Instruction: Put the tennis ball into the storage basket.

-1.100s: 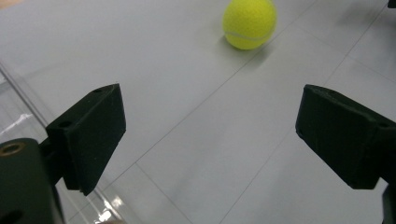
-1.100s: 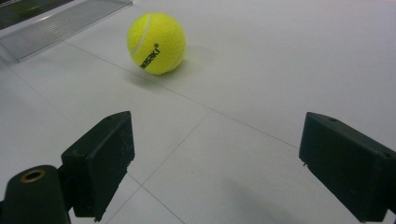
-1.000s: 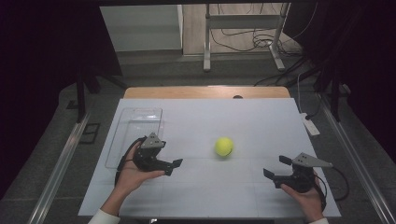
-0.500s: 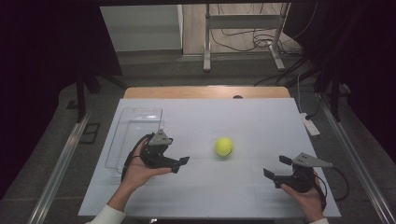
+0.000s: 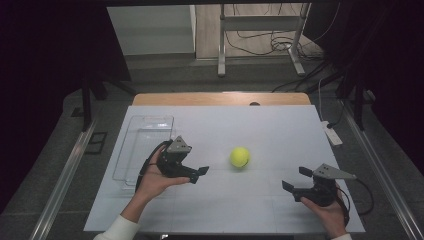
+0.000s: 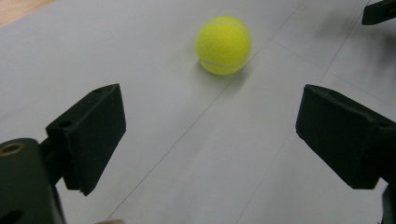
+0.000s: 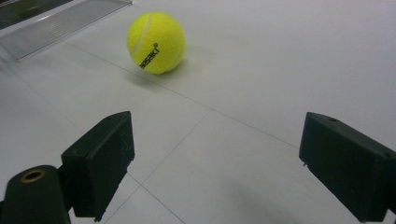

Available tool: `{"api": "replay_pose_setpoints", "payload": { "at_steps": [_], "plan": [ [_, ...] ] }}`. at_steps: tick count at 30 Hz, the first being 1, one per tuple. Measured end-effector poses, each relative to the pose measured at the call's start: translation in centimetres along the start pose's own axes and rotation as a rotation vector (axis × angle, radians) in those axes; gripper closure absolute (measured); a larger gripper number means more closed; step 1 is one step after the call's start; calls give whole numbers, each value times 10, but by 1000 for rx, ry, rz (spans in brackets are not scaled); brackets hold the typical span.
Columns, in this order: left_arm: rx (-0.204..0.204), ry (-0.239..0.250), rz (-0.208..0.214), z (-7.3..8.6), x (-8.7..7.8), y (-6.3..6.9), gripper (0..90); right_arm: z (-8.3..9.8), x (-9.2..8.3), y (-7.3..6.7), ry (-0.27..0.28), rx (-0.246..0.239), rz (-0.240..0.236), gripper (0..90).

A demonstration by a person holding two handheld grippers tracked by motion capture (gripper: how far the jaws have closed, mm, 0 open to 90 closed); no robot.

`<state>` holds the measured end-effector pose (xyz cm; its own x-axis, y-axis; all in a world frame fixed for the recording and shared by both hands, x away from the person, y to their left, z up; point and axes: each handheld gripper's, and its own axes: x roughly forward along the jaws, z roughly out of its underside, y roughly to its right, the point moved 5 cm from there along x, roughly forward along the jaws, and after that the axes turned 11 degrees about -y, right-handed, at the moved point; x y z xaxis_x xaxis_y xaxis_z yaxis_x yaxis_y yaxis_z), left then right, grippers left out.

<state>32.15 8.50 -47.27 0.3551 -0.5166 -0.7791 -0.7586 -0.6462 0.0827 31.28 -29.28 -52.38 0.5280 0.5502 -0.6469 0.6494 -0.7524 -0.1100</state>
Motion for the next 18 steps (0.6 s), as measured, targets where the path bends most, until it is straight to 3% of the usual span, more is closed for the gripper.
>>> {"api": "replay_pose_setpoints", "payload": {
  "at_steps": [18],
  "plan": [
    [21, -8, 14, -11, 11, 4, 95, 0, 0, 0, -1, 2, 1, 105]
  ]
}}
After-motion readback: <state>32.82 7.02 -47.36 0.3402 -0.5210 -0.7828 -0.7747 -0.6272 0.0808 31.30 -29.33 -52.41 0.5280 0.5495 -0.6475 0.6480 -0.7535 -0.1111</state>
